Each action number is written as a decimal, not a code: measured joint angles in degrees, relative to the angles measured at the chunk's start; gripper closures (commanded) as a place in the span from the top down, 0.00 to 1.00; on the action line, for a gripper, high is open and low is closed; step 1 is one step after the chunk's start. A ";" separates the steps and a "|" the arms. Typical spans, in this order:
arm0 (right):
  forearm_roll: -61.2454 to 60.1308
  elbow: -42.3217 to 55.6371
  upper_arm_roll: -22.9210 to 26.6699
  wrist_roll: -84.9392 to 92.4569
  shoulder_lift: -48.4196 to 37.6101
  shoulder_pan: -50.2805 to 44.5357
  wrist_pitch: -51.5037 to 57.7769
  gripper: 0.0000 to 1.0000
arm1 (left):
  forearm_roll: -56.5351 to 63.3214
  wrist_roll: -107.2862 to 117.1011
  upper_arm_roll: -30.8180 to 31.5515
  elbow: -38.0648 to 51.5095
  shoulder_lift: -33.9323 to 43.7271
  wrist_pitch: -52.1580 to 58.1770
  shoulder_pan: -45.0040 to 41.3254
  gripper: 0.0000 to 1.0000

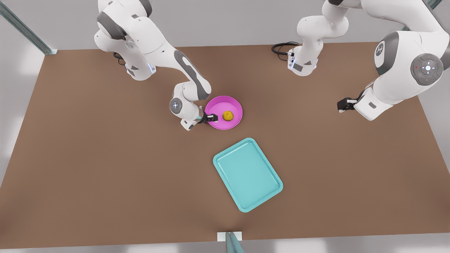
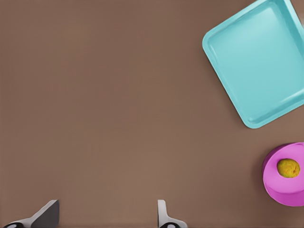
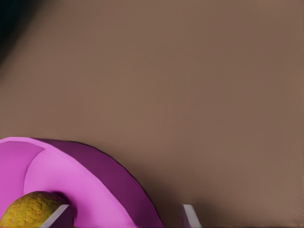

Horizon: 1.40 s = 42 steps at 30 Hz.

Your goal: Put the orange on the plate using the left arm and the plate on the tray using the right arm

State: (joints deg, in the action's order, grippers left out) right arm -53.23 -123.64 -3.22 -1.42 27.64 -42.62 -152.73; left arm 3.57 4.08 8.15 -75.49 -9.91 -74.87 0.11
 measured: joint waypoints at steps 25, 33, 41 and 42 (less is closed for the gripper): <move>-0.51 -0.06 -1.54 -0.01 -4.24 0.23 0.42 0.21 | 0.00 -2.19 0.00 -0.03 -0.19 0.07 0.07 1.00; -0.49 4.76 -1.45 -0.04 -6.74 6.74 0.58 0.21 | 0.00 -2.42 0.00 -0.02 -0.17 0.39 0.07 1.00; -0.07 24.98 -1.29 0.04 6.84 15.32 2.22 0.21 | 0.00 -2.57 0.00 -0.02 -0.18 0.52 0.07 1.00; 0.03 28.27 -1.27 0.08 9.43 15.64 2.63 0.21 | 0.00 -2.58 0.00 -0.02 -0.18 0.53 0.07 1.00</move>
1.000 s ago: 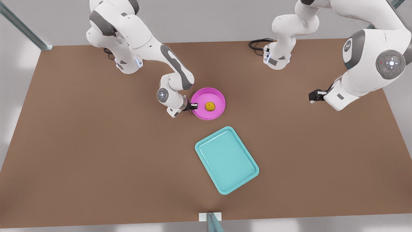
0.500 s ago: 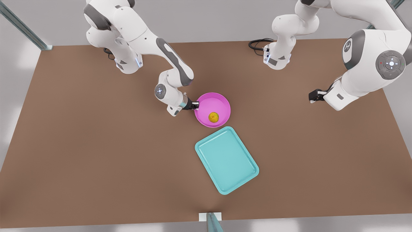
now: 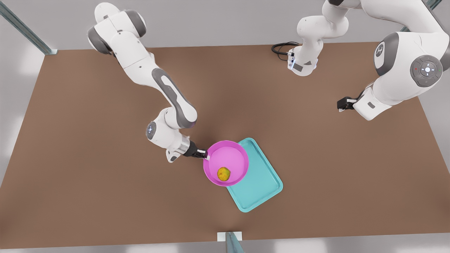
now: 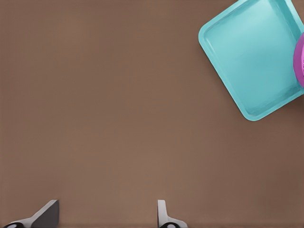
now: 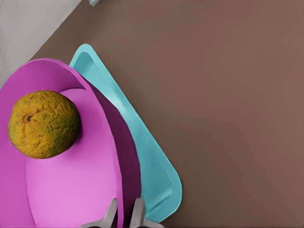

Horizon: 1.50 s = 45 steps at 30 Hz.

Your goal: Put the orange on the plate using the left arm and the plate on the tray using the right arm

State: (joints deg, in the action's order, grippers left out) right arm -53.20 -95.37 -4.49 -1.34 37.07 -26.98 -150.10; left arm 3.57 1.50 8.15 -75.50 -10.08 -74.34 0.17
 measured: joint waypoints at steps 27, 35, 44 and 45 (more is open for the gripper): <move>14.04 26.56 5.44 -1.25 7.00 18.44 29.11 1.00 | 0.02 -0.25 -0.44 0.07 -0.11 0.02 0.18 1.00; 54.22 39.68 2.62 2.03 -16.35 26.96 78.23 1.00 | -0.03 -0.29 -0.67 0.03 -0.15 0.06 0.20 1.00; 60.49 21.92 1.25 4.25 -27.25 29.31 80.92 1.00 | -0.24 -0.38 -0.05 1.09 -1.84 -0.90 -0.06 1.00; 60.62 21.68 1.24 4.43 -27.39 29.34 80.91 1.00 | -0.24 -0.39 -0.06 1.10 -1.89 -0.64 -0.09 1.00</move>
